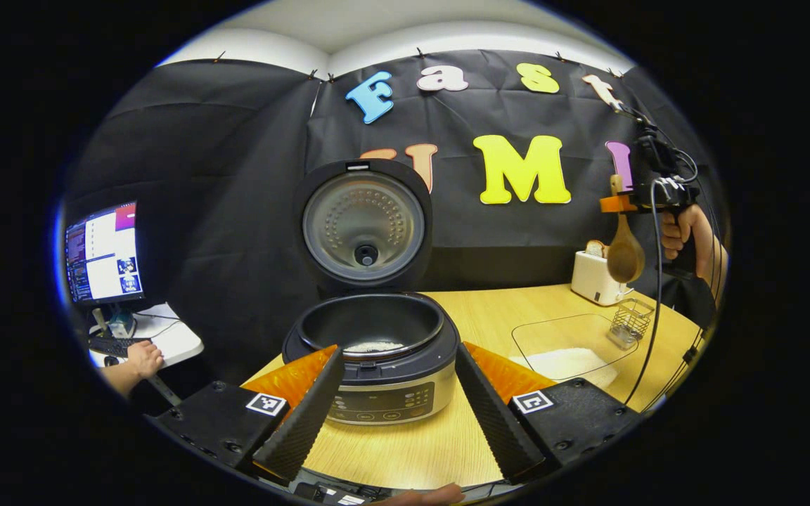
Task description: Close the left gripper, press the button to open the rice cooker; take a wooden spoon from the chopstick holder with the right hand, scoop a spoonful of rice and pour it into the rice cooker, then put the wooden spoon back into the chopstick holder.
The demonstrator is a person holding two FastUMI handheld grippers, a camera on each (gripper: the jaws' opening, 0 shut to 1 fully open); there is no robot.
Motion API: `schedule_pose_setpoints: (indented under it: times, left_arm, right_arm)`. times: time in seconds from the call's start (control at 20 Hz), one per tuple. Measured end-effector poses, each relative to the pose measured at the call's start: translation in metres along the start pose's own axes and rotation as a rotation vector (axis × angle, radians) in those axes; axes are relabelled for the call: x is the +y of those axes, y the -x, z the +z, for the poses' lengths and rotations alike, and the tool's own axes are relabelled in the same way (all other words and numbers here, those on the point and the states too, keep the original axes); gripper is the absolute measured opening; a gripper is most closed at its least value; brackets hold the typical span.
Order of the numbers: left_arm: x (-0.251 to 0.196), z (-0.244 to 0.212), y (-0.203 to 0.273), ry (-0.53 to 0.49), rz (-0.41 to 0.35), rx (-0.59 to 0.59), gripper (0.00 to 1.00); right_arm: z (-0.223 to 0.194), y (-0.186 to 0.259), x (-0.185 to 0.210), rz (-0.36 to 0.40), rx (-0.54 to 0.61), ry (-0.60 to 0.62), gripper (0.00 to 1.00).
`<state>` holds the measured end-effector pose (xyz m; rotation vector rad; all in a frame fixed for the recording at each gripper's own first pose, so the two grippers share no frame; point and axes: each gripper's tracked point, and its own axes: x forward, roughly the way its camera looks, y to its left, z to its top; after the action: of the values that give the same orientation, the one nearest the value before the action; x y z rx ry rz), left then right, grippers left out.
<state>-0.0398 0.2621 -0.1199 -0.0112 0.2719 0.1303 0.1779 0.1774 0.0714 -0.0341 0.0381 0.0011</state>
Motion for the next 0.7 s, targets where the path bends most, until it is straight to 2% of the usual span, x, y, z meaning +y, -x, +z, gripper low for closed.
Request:
schedule_pose_setpoints:
  times: [0.3,0.4,0.45,0.5,0.6,0.7]
  left_arm:
    - [-0.026,-0.002,-0.004,-0.039,-0.039,0.004,0.99]
    - [-0.033,-0.001,-0.002,-0.03,-0.062,0.003,0.99]
    - [-0.034,-0.001,-0.002,-0.025,-0.063,0.003,0.94]
    - [-0.034,0.0,-0.002,-0.022,-0.064,0.002,0.98]
    - [-0.036,0.001,-0.002,-0.025,-0.066,-0.001,0.99]
    - [-0.037,0.0,-0.003,-0.031,-0.067,0.003,0.99]
  right_arm:
    - [-0.052,-0.015,-0.072,-0.113,0.063,-0.046,0.1]
    - [-0.068,-0.019,-0.081,-0.117,0.093,-0.064,0.1]
    - [-0.077,-0.021,-0.084,-0.117,0.112,-0.066,0.11]
    - [-0.082,-0.022,-0.086,-0.114,0.123,-0.073,0.11]
    - [-0.09,-0.026,-0.087,-0.099,0.13,-0.082,0.16]
    - [-0.097,-0.023,-0.084,-0.074,0.158,-0.103,0.32]
